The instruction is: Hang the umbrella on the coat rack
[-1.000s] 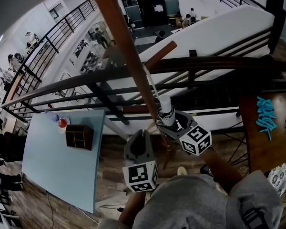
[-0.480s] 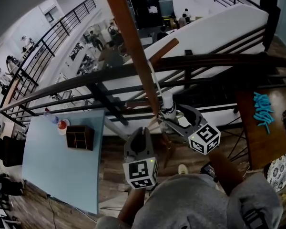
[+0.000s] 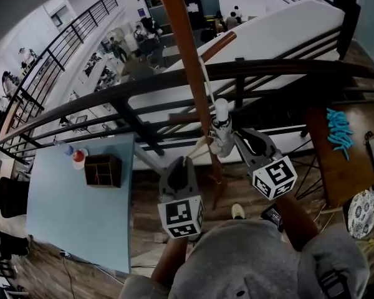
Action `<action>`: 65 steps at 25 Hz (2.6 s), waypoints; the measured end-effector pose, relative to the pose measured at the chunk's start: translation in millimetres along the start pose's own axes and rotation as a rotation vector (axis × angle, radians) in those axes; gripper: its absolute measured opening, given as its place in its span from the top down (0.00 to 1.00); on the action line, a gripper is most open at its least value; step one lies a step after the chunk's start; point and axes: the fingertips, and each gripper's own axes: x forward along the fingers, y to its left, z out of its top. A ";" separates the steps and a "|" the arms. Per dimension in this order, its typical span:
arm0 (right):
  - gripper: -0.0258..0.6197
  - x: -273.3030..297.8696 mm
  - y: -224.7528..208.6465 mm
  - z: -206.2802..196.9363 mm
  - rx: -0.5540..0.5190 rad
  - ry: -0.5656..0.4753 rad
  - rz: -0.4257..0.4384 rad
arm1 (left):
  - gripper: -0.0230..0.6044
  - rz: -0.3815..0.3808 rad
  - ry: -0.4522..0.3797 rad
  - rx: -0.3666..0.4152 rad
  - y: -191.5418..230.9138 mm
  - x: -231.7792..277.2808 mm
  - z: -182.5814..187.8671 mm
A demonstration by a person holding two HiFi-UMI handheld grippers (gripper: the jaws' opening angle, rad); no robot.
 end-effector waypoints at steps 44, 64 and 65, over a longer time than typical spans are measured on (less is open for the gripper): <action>0.91 -111.1 53.7 25.4 -0.008 0.014 -0.154 | 0.91 -0.055 -0.045 0.052 -12.5 -103.8 -18.8; 0.91 -229.1 98.7 7.7 0.032 0.053 -0.149 | 0.91 -0.077 0.003 0.069 -93.0 -204.9 -44.0; 0.91 -242.2 106.8 3.4 0.032 0.054 -0.146 | 0.91 -0.077 0.000 0.072 -100.1 -217.5 -49.6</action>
